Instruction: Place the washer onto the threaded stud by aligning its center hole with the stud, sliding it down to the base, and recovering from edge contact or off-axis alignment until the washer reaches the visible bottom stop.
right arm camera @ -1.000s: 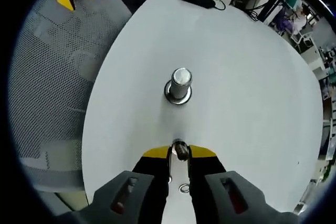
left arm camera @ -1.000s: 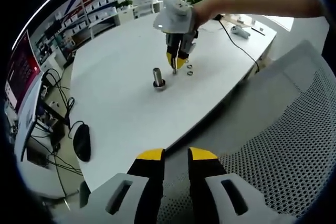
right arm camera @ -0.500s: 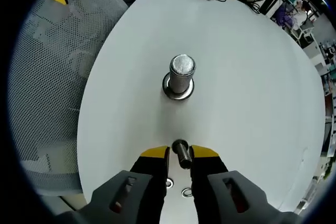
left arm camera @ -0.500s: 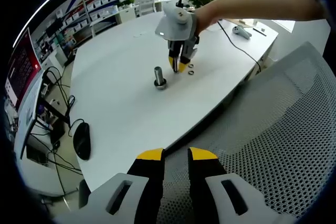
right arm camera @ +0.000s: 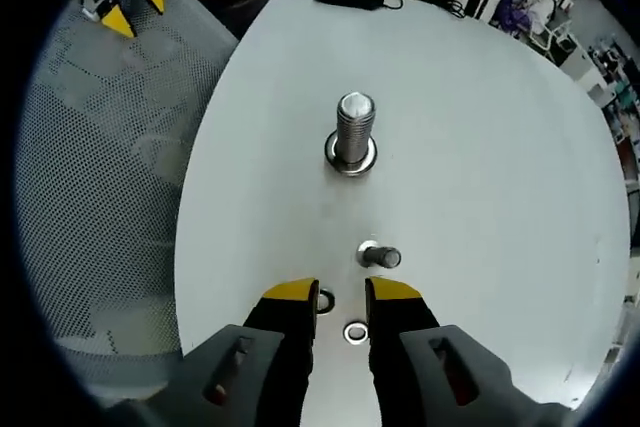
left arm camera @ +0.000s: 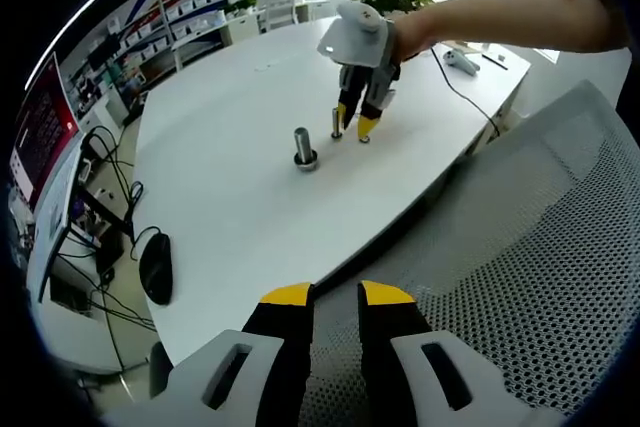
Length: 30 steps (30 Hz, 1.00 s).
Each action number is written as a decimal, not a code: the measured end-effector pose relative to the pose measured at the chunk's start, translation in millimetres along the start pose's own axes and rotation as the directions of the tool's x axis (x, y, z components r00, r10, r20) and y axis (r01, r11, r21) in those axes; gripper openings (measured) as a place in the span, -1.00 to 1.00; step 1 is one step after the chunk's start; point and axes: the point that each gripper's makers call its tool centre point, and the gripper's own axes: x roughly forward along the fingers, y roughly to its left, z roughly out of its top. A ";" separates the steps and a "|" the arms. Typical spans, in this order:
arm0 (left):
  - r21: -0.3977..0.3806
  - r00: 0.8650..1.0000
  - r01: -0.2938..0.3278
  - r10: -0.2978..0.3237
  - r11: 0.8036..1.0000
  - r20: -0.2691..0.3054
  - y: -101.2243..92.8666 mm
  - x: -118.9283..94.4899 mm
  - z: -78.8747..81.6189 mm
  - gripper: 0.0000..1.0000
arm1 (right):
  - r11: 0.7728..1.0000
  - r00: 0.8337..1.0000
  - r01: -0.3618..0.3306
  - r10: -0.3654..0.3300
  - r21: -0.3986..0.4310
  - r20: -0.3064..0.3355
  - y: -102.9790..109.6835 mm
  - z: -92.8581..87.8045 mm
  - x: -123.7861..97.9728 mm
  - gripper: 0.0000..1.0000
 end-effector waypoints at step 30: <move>-0.007 1.000 -0.002 0.002 1.000 -0.001 0.1 -0.2 -0.4 -0.70 | 0.998 0.993 0.005 -0.012 -0.060 -0.119 7.5 -19.3 15.7 -0.69</move>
